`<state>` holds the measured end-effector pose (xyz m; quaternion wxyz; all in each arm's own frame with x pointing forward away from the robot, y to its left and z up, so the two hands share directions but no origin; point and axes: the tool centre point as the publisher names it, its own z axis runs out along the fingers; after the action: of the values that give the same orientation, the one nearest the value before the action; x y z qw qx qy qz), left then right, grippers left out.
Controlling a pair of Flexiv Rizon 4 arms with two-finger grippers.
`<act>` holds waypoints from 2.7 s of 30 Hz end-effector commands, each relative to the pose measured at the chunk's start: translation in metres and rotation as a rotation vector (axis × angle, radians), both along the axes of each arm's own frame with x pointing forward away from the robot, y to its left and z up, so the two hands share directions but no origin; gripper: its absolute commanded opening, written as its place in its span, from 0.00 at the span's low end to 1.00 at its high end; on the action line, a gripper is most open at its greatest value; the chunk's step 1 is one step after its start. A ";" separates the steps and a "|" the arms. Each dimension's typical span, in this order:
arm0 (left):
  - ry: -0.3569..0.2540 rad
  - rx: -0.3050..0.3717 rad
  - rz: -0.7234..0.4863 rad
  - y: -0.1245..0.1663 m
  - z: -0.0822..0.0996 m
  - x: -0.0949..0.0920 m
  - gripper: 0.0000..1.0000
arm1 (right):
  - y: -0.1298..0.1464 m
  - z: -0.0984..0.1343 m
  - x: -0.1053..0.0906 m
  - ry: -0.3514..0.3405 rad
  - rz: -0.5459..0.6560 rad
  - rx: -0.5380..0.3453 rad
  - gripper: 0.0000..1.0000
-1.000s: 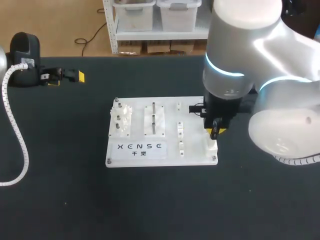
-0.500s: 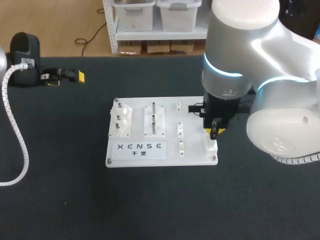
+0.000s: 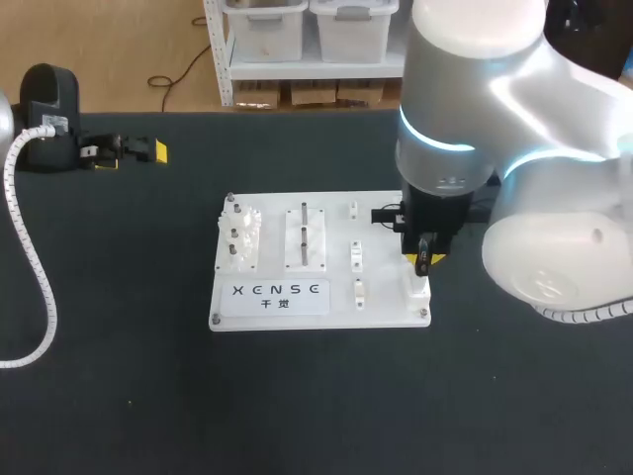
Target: Insert the USB connector, Ethernet cable, and multi-pin plug into their matching sockets one by one.
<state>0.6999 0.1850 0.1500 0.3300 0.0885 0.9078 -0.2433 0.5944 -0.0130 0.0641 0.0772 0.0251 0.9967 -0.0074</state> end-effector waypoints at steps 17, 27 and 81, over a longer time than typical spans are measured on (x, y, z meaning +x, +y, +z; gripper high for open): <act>0.000 0.000 0.000 0.000 0.000 0.000 1.00 | 0.002 -0.007 -0.001 -0.008 -0.007 -0.011 0.00; 0.000 0.000 0.000 0.000 0.000 0.000 1.00 | 0.003 -0.010 -0.004 -0.016 0.003 -0.021 0.00; 0.000 0.000 0.000 0.000 0.000 0.000 1.00 | -0.012 0.031 0.050 -0.122 -0.054 -0.197 1.00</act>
<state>0.6999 0.1850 0.1500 0.3300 0.0885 0.9078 -0.2433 0.6421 -0.0276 0.0952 0.1420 0.0435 0.9836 -0.1025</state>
